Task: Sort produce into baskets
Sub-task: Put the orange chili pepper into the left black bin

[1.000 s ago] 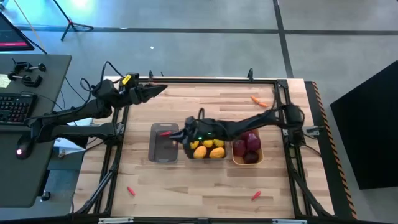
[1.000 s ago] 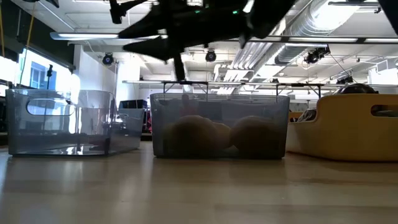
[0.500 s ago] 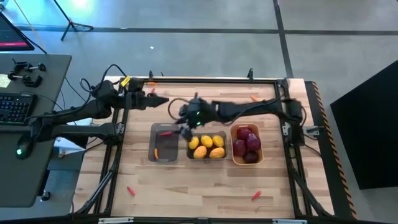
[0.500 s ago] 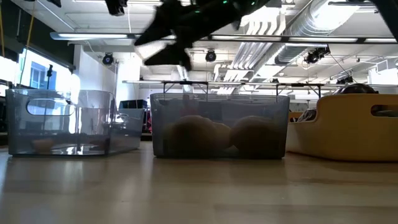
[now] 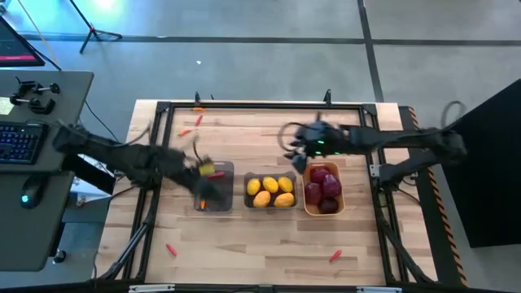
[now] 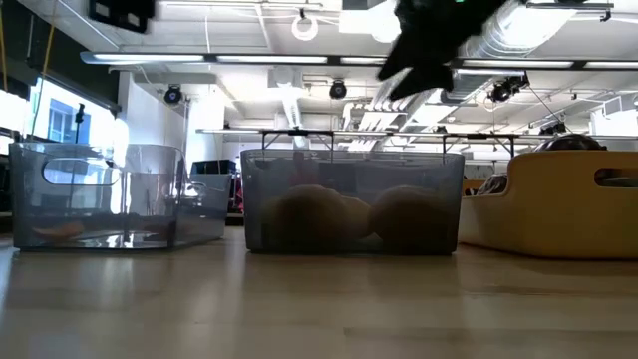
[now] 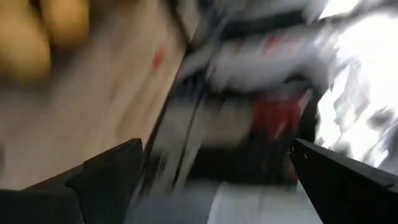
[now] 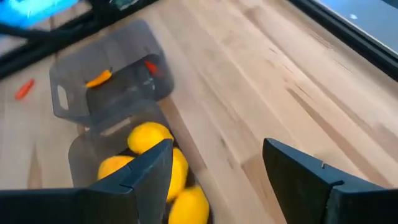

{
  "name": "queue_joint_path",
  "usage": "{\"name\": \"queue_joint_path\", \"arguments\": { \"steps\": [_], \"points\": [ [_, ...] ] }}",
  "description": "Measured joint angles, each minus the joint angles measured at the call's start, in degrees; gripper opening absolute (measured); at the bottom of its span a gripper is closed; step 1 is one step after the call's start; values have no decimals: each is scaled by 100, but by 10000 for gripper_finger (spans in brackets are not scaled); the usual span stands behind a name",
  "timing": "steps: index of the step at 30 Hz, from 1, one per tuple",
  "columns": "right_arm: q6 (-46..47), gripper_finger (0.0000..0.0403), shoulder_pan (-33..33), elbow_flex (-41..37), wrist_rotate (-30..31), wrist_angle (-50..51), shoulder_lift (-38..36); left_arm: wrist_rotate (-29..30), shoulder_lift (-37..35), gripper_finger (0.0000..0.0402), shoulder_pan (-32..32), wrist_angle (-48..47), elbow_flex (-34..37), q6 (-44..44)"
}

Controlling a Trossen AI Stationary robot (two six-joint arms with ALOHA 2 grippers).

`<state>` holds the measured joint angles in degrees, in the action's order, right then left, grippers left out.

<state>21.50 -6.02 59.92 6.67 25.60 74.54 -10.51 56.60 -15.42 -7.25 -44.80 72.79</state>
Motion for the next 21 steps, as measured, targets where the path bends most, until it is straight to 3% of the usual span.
{"name": "queue_joint_path", "arguments": {
  "steps": [5,9,11,13,16,21],
  "points": [
    [710,240,1,-1049,279,-18,-1210,-415,1055,395,-1212,-3178,-1372,-422],
    [1089,240,4,-1635,409,-185,-1860,406,1779,395,-2139,-5330,-2253,-1055],
    [1268,240,4,-1879,420,-359,-2062,942,2068,395,-2655,-5649,-2378,-1334],
    [1431,240,4,-2036,419,-502,-2186,1098,2332,395,-3086,-5707,-2335,-1597],
    [1542,240,6,-2116,367,-551,-2237,1105,2773,395,-3601,-5697,-2097,-1777],
    [1575,240,6,-2118,315,-685,-2236,568,3421,395,-4084,-5182,-1624,-2241]
  ]
}}
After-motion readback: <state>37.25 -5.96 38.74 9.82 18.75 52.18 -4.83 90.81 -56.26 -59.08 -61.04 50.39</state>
